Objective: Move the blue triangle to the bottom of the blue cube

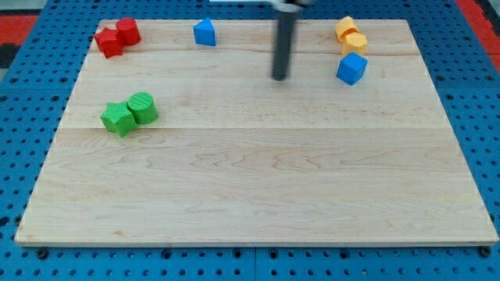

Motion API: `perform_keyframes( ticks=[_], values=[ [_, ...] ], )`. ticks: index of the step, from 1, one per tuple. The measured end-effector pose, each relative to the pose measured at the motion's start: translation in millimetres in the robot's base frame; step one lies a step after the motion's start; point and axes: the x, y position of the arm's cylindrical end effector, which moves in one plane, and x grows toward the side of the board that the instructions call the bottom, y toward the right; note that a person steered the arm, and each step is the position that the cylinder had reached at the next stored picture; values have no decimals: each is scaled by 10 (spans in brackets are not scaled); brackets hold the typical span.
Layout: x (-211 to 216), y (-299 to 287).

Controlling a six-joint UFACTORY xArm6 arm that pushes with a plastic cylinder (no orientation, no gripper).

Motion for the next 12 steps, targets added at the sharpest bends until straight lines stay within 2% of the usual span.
perform_keyframes(
  ticks=[1,2,3,4,5,6,7,8,10,11,12],
  values=[
    [-266,117],
    [-853,-1],
    [-1311,-384],
    [-1301,-1050],
    [-1039,-1318],
    [-861,-969],
    [-924,-627],
    [-1107,-669],
    [-336,-212],
    [-664,-366],
    [-1018,-766]
  ],
)
